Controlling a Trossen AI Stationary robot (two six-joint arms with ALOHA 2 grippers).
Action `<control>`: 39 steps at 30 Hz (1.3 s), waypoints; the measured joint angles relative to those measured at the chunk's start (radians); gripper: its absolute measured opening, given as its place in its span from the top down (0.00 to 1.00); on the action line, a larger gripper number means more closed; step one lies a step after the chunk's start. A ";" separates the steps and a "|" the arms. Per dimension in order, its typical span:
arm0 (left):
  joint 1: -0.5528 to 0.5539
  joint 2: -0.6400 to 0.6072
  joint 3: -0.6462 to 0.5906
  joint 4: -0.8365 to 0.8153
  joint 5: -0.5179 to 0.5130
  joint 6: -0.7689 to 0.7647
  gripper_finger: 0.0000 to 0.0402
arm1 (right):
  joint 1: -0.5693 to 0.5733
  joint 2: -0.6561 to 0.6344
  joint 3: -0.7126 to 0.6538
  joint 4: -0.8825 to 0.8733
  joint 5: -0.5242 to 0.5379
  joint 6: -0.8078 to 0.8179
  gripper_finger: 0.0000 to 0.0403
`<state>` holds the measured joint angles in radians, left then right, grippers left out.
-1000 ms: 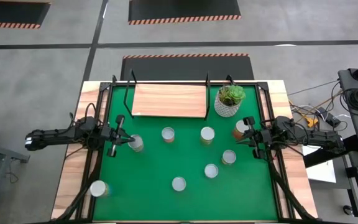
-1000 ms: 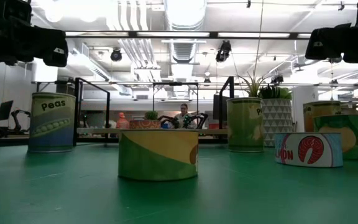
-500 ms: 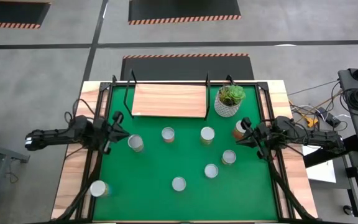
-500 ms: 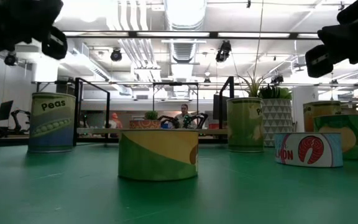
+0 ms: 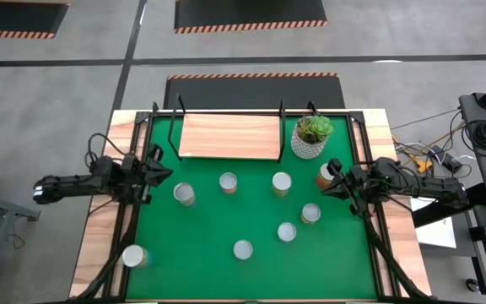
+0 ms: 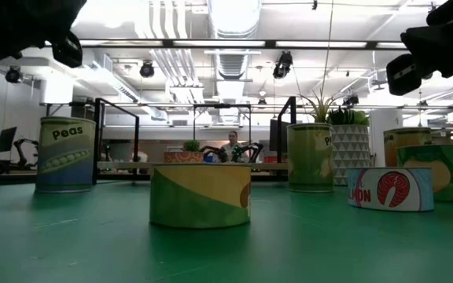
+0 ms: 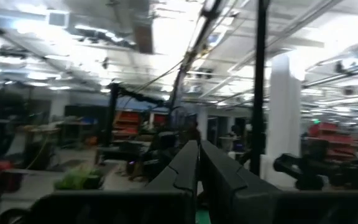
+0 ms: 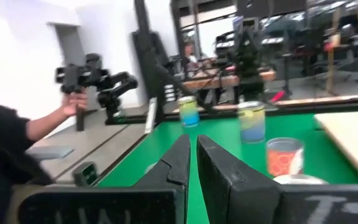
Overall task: Pick and place cans onto a shelf
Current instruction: Put the canned peas on the shelf
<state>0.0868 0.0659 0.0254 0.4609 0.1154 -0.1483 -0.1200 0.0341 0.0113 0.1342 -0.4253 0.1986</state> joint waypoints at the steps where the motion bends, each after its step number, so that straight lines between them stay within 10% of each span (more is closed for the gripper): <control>1: 0.000 0.010 0.000 0.000 -0.008 -0.002 1.00 | 0.000 0.000 0.000 0.014 0.036 0.000 0.96; 8: 0.000 0.112 -0.001 0.018 -0.048 -0.095 1.00 | 0.000 0.001 0.000 0.176 0.300 -0.170 0.96; 26: -0.002 0.444 0.069 0.408 -0.055 -0.315 1.00 | 0.000 0.002 0.000 0.430 0.324 -0.288 0.96; 39: -0.020 0.729 0.236 0.396 0.074 -0.460 1.00 | 0.000 0.061 0.083 0.443 0.322 -0.424 0.96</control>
<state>0.0670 0.7950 0.2619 0.8574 0.1891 -0.6085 -0.1204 0.0952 0.0943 0.5776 -0.1034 -0.2256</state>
